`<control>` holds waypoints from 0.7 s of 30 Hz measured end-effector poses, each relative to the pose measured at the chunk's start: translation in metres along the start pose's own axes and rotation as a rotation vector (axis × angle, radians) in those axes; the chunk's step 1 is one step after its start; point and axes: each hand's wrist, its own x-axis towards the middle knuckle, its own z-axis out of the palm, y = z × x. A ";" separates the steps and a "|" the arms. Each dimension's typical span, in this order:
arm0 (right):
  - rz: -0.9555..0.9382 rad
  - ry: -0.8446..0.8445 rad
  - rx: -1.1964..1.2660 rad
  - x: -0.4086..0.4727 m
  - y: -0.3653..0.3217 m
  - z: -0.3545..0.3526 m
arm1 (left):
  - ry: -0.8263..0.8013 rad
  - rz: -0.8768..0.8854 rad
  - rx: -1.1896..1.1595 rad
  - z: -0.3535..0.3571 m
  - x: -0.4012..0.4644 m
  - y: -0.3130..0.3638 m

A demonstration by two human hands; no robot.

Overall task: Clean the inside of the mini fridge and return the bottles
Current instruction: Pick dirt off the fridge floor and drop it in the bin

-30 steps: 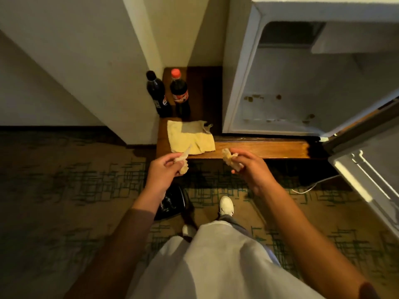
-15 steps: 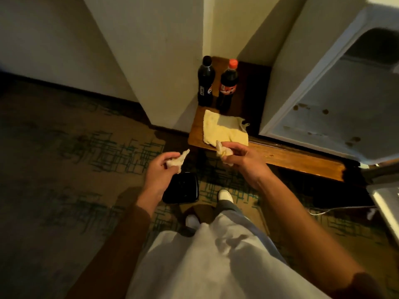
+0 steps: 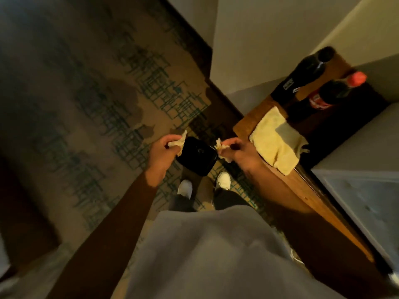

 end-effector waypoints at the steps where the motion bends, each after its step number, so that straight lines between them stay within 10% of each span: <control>1: 0.005 -0.020 -0.025 0.005 0.004 0.002 | 0.020 -0.002 0.025 0.001 0.003 -0.006; 21: 0.043 0.035 -0.515 0.143 0.151 0.115 | -0.155 0.255 0.264 0.005 0.121 -0.176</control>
